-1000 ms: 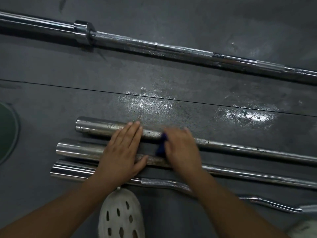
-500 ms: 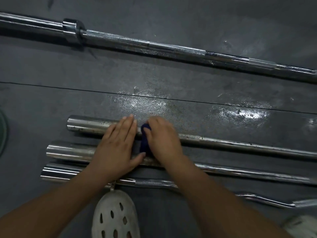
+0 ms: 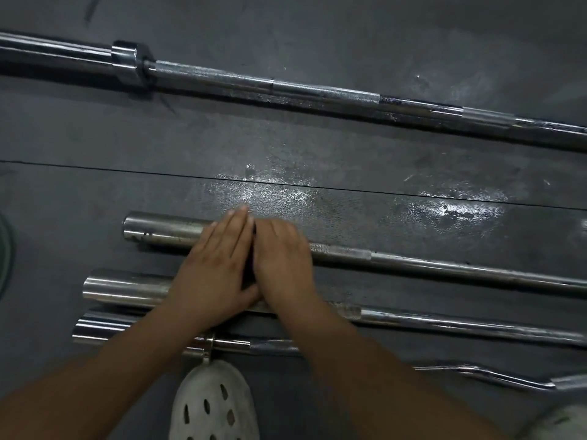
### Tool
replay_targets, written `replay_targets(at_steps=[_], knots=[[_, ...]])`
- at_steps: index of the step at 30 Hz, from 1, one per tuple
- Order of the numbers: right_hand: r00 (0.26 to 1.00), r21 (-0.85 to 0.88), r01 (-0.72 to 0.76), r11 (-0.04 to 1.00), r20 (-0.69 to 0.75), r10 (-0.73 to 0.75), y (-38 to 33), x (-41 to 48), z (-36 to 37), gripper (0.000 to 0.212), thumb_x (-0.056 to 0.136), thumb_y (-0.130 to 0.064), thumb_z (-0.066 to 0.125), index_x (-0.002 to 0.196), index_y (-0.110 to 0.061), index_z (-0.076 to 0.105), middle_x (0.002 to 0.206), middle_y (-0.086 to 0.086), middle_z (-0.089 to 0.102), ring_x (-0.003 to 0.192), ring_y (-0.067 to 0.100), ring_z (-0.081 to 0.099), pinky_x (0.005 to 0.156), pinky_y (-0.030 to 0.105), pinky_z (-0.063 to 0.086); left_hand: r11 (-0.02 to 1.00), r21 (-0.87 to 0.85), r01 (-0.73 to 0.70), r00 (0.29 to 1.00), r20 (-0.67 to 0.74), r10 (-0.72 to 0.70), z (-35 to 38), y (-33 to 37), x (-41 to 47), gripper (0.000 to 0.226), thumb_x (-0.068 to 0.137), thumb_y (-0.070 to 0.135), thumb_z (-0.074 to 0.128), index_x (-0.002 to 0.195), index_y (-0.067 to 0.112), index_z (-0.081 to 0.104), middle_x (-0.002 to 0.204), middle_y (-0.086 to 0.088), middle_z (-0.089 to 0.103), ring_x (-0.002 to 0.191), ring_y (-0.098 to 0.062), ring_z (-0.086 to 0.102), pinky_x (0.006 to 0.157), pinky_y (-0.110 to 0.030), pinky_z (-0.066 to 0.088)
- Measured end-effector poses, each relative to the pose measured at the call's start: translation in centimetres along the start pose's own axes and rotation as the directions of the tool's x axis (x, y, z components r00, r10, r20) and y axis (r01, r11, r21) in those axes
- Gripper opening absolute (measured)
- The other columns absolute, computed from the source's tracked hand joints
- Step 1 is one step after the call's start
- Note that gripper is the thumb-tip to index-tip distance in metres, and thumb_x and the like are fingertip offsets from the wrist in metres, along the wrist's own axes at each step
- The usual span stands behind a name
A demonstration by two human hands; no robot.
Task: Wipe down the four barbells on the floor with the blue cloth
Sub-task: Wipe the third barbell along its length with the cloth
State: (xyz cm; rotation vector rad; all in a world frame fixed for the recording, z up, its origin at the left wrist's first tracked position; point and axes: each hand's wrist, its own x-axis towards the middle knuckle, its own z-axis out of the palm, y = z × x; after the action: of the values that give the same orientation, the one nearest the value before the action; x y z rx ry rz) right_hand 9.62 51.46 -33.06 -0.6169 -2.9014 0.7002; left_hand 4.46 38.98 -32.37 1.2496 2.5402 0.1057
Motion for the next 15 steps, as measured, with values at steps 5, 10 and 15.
replay_targets(at_steps=[5,10,15], knots=[[0.982,-0.079,-0.19,0.979,-0.022,0.188,8.2,0.1,-5.2,0.013,0.091,-0.018,0.056,0.103,-0.017,0.063,0.086,0.006,0.069,0.077,0.033,0.062,0.075,0.039,0.044,0.998,0.034,0.05,0.999,0.018,-0.05,-1.7,-0.4,3.3,0.11,0.078,0.073,0.037,0.158,0.012,-0.008,0.165,-0.01,-0.013,0.153,-0.024,-0.008,0.124,-0.042,0.003],[0.887,0.271,-0.433,0.86,-0.041,0.46,5.6,1.1,-4.8,0.006,0.095,-0.017,0.054,0.095,-0.023,0.051,0.092,-0.003,0.053,0.087,0.022,0.054,0.071,0.032,0.036,0.999,0.026,0.04,0.999,0.01,-0.041,-1.2,1.2,1.4,0.108,0.076,0.066,0.044,0.158,0.005,0.007,0.166,-0.013,-0.002,0.153,-0.027,-0.003,0.123,-0.041,0.0],[0.99,0.028,0.1,0.995,0.101,-0.103,2.0,-0.2,-0.8,0.035,0.088,-0.018,0.053,0.123,-0.017,0.056,0.123,0.001,0.058,0.115,0.02,0.05,0.11,0.041,0.033,1.0,0.017,0.016,1.0,0.016,-0.016,-1.1,0.6,1.0,0.103,0.075,0.054,0.057,0.156,0.001,0.019,0.166,-0.014,0.006,0.153,-0.026,0.001,0.123,-0.037,-0.003]])
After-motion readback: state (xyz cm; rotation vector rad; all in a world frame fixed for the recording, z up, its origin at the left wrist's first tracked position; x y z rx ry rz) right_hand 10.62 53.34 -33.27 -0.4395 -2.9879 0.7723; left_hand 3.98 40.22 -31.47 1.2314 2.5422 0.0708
